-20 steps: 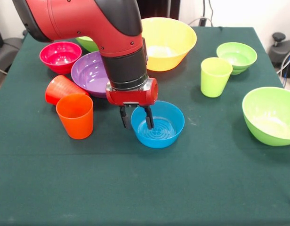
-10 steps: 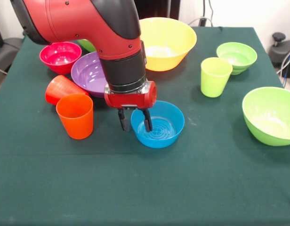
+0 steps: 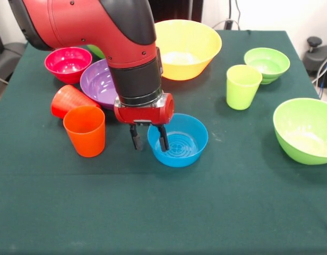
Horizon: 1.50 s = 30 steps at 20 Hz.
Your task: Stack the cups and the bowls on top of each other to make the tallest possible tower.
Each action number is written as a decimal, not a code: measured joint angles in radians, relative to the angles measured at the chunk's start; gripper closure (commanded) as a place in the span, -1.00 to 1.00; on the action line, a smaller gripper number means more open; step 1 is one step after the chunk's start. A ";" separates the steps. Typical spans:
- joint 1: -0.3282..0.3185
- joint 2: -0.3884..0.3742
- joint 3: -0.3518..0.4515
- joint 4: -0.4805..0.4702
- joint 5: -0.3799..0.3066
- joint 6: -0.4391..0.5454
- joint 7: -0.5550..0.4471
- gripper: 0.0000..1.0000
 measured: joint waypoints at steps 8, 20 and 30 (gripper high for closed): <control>0.001 0.000 -0.004 -0.016 0.000 0.000 0.000 -1.00; 0.004 0.000 -0.019 -0.017 0.000 0.000 0.000 -1.00; 0.004 0.000 -0.019 -0.017 0.000 0.000 0.000 -1.00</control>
